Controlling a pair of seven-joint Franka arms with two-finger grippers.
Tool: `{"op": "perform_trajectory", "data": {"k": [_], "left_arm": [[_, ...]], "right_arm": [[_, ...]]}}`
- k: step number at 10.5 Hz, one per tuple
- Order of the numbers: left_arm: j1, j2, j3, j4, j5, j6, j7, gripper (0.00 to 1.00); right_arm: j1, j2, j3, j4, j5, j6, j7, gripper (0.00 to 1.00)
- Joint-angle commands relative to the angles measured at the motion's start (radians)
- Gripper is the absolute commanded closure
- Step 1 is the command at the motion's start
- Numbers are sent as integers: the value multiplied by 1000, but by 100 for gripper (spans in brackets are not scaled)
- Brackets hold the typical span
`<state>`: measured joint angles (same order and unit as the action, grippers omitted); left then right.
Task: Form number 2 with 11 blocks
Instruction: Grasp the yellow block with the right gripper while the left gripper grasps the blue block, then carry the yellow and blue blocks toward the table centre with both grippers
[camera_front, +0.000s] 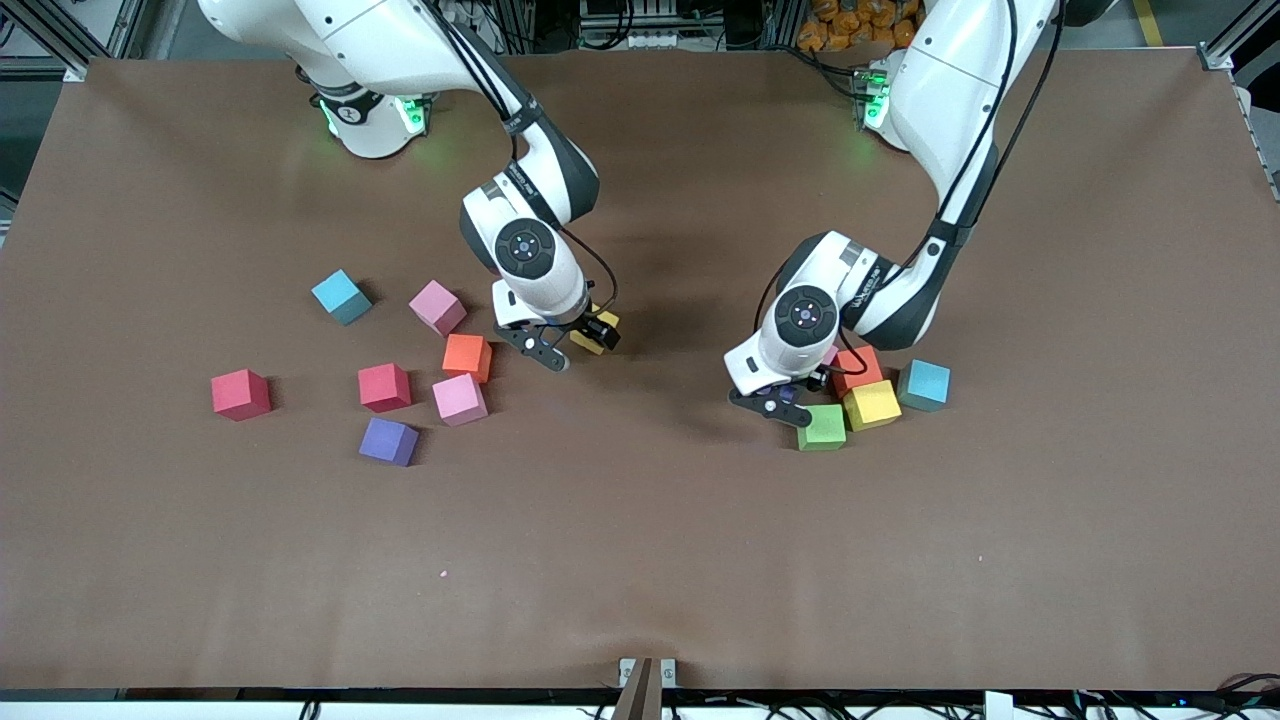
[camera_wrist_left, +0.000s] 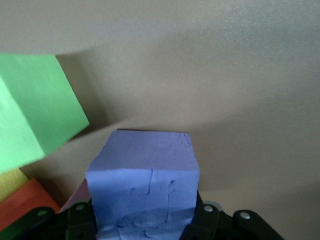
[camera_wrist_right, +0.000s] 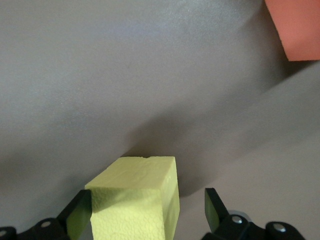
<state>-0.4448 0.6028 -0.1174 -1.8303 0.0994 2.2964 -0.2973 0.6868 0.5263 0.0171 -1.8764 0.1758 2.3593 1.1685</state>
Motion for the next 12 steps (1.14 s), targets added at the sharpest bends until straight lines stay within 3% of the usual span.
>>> {"op": "perform_trajectory", "data": {"k": [1,6,9,10,11,12], "left_arm": [[0,-72,-68,-89,22,15,-168,74],[-2,-84,-252,-124,22,14,-555,74],[-3,-84,-327,-168,25,14,-702,73],[-9,-87,-349,-184,26,17,-745,73],[-29,-90,-355,-193,26,24,-775,74],[-52,-90,-355,-207,26,47,-805,74]], "right_arm": [[7,1,-8,20,16,-12,11,0],[48,21,-9,19,1,-5,5,0],[66,58,-9,13,-93,3,-3,0],[65,61,-9,5,-123,3,-22,31],[56,49,-9,-1,-124,1,-61,76],[44,41,-9,0,-124,-5,-72,97]]}}
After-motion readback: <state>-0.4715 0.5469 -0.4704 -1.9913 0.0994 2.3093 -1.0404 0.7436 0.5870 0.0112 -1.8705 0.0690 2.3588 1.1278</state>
